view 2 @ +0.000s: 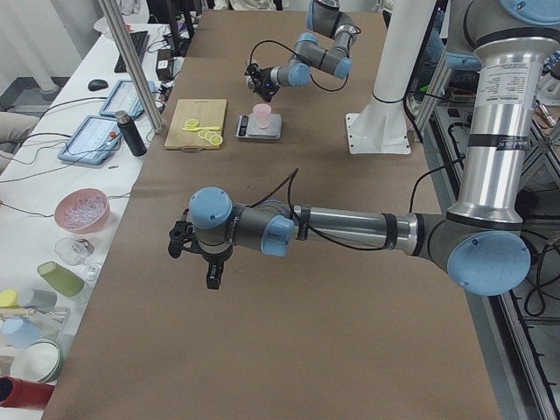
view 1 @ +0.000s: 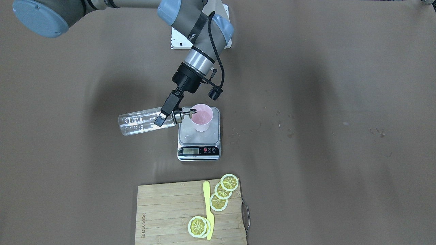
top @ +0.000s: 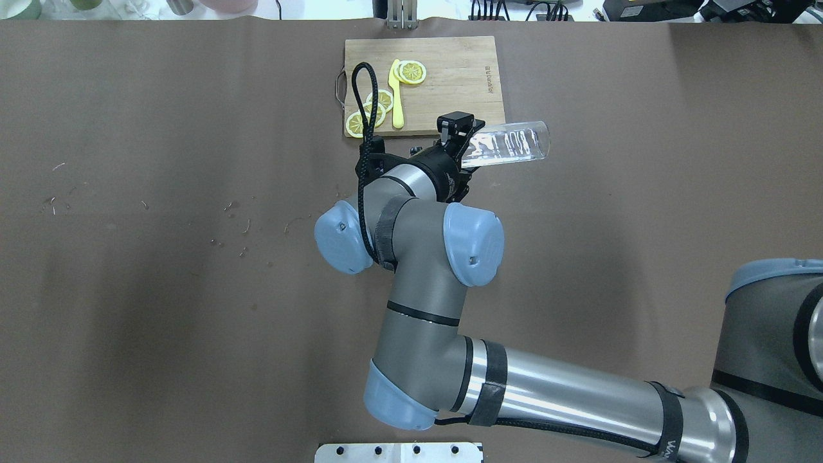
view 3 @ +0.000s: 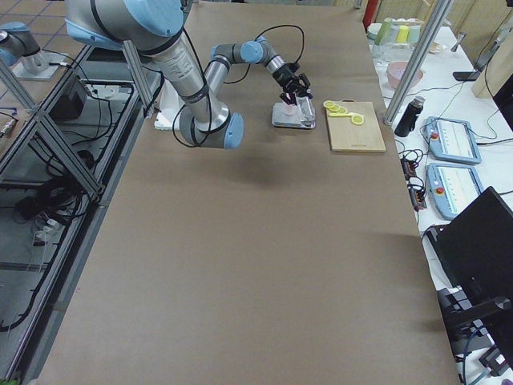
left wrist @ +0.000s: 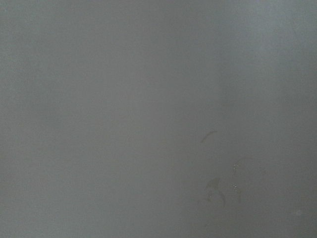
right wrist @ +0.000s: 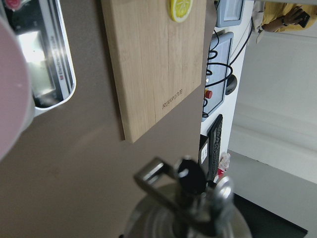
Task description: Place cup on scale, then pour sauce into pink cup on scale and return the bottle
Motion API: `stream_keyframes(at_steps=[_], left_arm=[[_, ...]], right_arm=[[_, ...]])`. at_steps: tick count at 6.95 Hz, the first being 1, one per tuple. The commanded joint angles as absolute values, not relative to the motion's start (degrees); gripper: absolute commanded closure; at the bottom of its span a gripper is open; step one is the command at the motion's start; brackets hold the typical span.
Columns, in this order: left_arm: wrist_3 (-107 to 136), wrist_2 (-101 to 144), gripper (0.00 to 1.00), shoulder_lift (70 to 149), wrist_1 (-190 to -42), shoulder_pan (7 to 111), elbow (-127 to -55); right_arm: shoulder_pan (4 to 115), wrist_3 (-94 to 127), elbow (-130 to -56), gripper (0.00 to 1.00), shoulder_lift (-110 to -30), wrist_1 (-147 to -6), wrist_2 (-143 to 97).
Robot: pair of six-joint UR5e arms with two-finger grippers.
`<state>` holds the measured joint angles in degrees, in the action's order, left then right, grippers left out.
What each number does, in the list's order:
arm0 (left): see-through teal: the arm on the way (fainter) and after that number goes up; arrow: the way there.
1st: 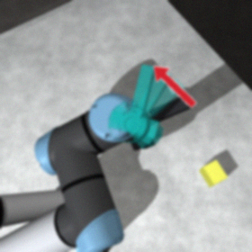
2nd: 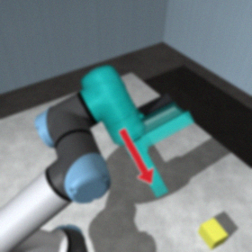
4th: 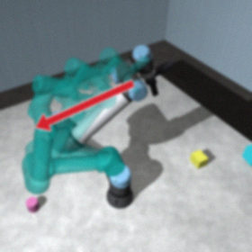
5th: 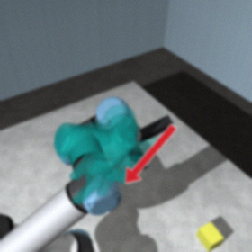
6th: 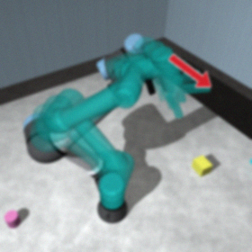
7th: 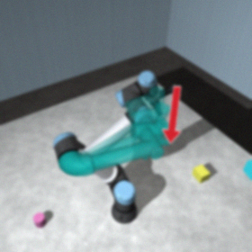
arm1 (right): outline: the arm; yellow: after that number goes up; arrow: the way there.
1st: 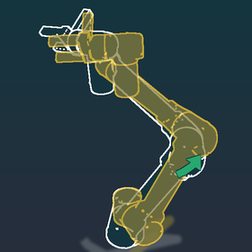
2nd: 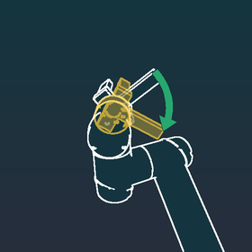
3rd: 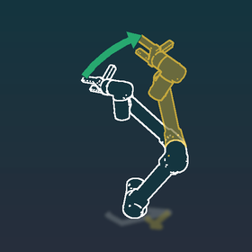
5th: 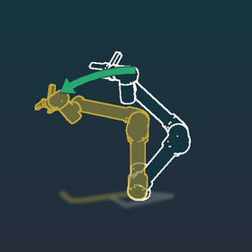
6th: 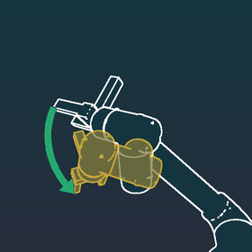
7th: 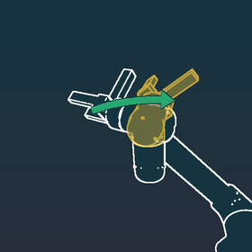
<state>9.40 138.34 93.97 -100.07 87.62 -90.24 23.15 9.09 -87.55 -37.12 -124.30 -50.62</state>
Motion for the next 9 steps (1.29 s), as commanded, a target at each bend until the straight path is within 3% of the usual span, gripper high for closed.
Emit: stream_keyframes(at_steps=[1,6,9], left_arm=[[9.5,138.3,0.03,94.3,-100.5,87.6,-90.4],[10.5,138.3,0.03,94.3,-103.1,87.6,-91.1],[10.7,138.3,0.03,94.4,-105.1,87.6,-91.1]], right_arm=[[27.5,8.8,-87.9,1.0,-38.9,-114.9,-59.3],[39.6,7.1,-88.2,1.0,-46.5,-94.4,-80.1],[46.7,10.9,-96.7,1.0,-52.5,-93.5,-89.5]])
